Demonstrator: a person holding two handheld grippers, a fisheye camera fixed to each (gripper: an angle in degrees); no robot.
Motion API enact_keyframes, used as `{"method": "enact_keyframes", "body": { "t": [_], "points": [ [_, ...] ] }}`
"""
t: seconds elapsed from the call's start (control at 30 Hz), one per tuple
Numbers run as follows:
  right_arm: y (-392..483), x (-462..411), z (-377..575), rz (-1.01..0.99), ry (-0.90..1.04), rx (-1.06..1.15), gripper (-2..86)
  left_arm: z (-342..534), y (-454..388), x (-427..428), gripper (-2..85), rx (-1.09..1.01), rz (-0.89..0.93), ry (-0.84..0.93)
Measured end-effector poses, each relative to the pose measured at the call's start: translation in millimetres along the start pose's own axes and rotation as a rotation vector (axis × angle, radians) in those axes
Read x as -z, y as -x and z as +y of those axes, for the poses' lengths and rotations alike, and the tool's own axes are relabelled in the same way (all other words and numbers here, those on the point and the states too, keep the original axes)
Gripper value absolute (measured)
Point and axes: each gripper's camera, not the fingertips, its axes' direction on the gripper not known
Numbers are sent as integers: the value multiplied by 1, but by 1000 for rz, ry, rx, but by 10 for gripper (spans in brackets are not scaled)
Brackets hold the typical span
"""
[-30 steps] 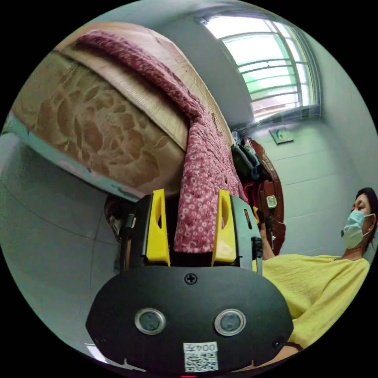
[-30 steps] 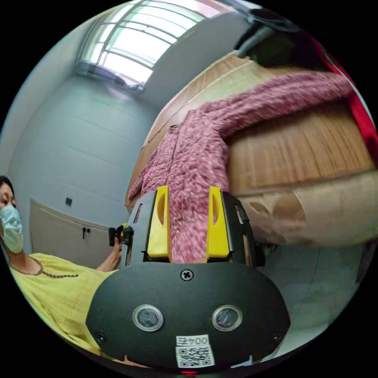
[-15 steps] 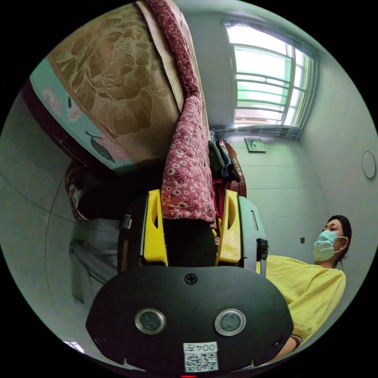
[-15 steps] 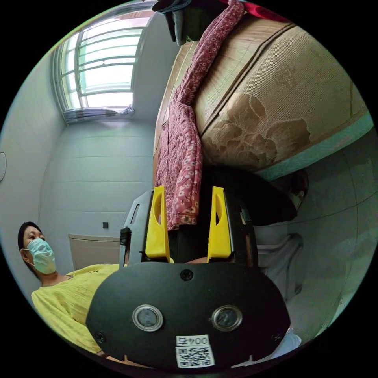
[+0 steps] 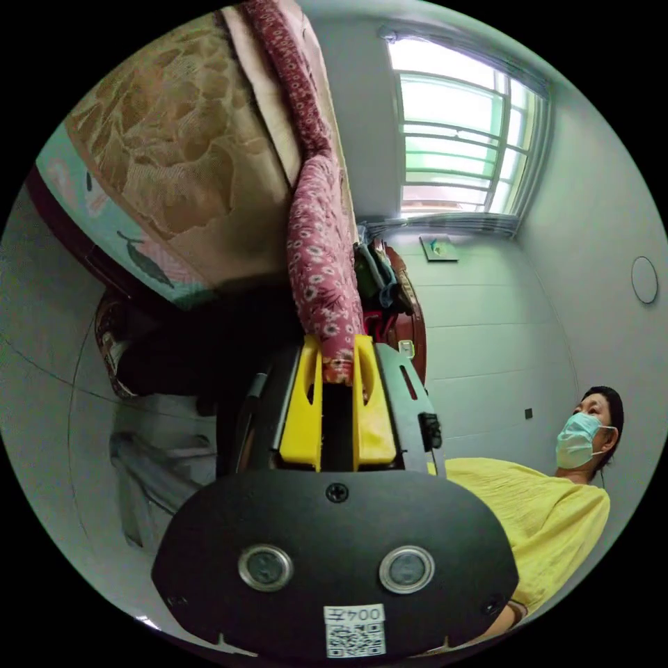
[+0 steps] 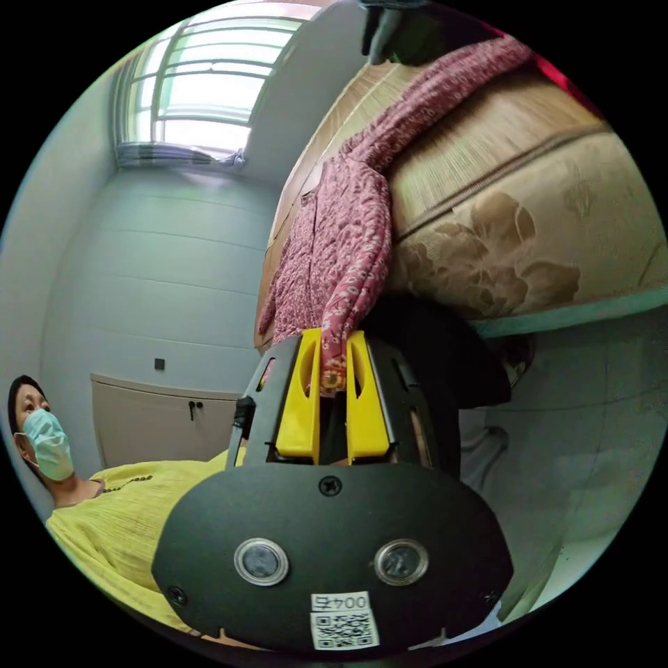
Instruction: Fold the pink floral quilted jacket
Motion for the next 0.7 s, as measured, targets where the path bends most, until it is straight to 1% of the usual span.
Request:
{"method": "enact_keyframes", "body": {
  "t": [0.07,0.17,0.37,0.7],
  "points": [
    [29,6,-9,12,-11,61,61,-5,-23,8,62,-35,32,-28],
    [61,13,-23,30,-11,116,60,-13,-55,11,55,-84,14,-15],
    [103,23,-40,76,-22,153,60,-22,-94,12,53,-122,-10,-4],
    [131,26,-45,121,-45,128,61,-16,-97,13,50,-109,15,-9]
  ]
}}
